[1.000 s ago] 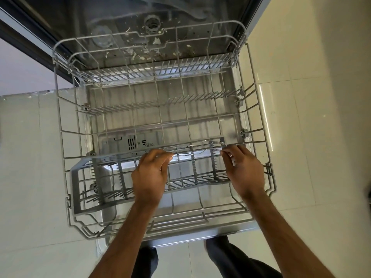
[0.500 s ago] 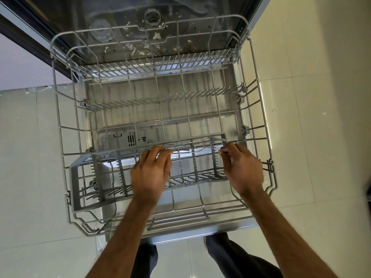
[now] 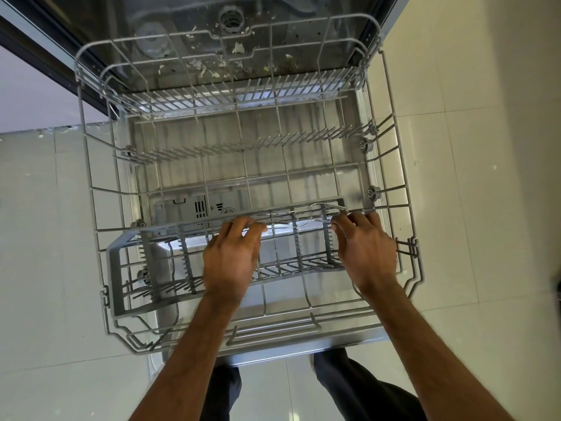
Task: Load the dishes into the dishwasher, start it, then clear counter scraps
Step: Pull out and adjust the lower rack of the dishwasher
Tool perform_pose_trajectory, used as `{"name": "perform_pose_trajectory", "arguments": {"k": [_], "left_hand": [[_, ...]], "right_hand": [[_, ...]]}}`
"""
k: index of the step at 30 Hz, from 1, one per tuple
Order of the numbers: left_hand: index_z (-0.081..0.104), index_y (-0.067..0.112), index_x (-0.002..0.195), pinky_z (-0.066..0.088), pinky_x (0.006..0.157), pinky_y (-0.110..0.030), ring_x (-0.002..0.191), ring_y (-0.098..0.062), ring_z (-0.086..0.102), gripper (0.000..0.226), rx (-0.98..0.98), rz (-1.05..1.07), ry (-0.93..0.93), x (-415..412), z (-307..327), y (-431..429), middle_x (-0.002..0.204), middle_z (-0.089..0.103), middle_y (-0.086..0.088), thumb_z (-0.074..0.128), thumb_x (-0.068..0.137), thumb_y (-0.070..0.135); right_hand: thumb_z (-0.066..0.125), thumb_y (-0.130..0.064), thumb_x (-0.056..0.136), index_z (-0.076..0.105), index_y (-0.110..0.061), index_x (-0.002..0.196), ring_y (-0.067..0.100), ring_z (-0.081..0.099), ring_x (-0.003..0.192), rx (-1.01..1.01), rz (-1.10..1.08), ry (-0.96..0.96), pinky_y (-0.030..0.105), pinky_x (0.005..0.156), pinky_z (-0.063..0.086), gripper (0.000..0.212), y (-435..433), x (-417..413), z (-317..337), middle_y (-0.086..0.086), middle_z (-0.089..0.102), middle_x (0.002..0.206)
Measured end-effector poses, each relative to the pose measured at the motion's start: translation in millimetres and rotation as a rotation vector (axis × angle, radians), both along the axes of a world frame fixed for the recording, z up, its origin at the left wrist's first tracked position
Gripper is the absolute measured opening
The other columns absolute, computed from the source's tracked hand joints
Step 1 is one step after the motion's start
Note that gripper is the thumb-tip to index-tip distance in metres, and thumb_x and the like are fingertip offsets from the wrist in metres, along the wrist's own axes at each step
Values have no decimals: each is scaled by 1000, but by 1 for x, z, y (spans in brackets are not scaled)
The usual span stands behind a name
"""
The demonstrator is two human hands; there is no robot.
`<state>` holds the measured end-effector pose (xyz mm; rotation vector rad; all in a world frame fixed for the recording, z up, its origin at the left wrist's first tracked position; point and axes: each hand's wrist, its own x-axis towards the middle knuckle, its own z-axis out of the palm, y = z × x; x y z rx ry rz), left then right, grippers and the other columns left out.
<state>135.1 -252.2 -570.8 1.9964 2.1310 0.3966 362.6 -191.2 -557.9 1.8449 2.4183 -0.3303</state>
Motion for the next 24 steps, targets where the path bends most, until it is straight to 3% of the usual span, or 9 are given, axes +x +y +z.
{"name": "perform_pose_trajectory", "arguments": {"k": [6, 12, 24], "left_hand": [[75, 16, 101, 61, 65, -42, 91, -25, 68, 24, 1, 4, -28, -1, 2, 2, 103, 70, -5, 80, 80, 7], [71, 16, 109, 61, 68, -40, 92, -23, 68, 20, 8, 0, -40, -3, 1, 0, 107, 70, -4, 70, 89, 18], [69, 14, 114, 60, 66, -35, 95, -22, 67, 24, -21, 47, -45, -3, 4, 0, 111, 68, -3, 70, 91, 19]], "right_hand": [[78, -13, 83, 71, -15, 108, 27, 61, 92, -31, -21, -9, 41, 55, 60, 27, 1, -2, 2, 9, 53, 108], [67, -26, 93, 63, -18, 122, 26, 63, 105, -88, -71, 83, 41, 70, 60, 30, 2, 7, 3, 8, 58, 121], [64, -25, 95, 65, -18, 105, 21, 64, 89, 0, -129, 200, 25, 59, 46, 12, -1, 12, 3, 1, 64, 107]]}}
